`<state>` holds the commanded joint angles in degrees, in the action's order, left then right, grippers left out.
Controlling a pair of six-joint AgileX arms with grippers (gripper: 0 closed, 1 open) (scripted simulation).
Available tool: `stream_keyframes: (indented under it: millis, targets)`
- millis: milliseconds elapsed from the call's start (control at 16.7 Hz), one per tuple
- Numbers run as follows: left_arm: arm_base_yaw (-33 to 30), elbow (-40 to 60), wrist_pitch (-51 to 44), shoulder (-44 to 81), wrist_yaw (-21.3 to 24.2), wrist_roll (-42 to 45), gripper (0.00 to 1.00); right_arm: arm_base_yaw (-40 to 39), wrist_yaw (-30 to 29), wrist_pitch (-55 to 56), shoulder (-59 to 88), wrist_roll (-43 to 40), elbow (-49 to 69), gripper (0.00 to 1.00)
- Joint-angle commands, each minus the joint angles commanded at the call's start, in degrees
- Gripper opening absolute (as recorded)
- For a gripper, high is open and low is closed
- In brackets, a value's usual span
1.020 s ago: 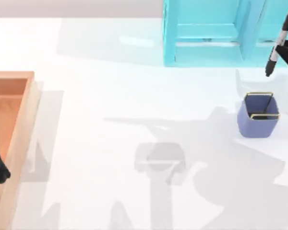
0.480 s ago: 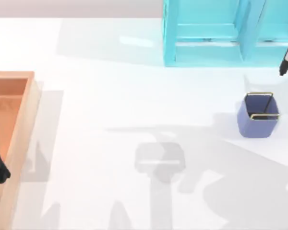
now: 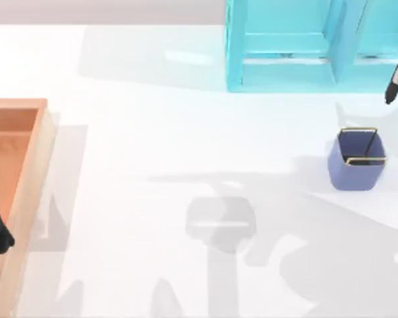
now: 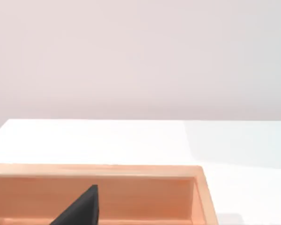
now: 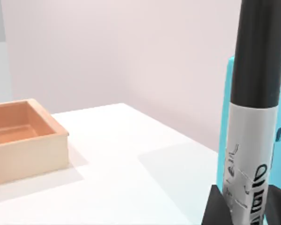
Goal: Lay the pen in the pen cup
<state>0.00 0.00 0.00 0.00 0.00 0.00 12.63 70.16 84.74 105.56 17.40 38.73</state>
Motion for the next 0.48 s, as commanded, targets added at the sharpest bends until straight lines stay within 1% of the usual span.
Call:
stream_keyframes:
  millis: [480]
  targets:
    - [0.0, 0.0, 0.0, 0.0, 0.0, 0.0, 1.00, 0.0, 0.0, 0.0, 0.0, 0.0, 0.0, 0.60]
